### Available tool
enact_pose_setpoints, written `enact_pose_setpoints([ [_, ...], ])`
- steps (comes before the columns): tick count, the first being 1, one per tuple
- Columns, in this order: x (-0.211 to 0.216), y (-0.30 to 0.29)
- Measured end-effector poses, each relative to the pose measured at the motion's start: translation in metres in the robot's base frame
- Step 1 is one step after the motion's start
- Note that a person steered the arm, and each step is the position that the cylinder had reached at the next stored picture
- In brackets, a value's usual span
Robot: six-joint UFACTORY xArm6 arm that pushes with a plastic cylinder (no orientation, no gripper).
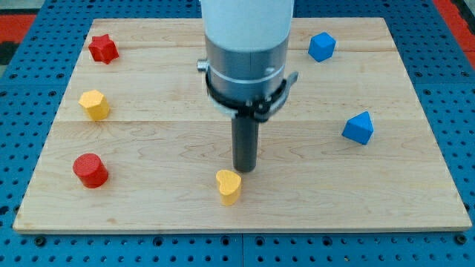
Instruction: Push the green circle towards the bottom right of the board
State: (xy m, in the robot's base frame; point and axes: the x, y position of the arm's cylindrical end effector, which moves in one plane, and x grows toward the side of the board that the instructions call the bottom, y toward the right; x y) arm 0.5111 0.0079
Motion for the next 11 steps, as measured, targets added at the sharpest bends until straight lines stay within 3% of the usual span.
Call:
enact_pose_setpoints([
  [3, -0.115, 0.036],
  [5, -0.129, -0.001],
  [7, -0.191, -0.016],
  [8, -0.204, 0.019],
  [10, -0.185, 0.077],
  [11, -0.215, 0.087],
])
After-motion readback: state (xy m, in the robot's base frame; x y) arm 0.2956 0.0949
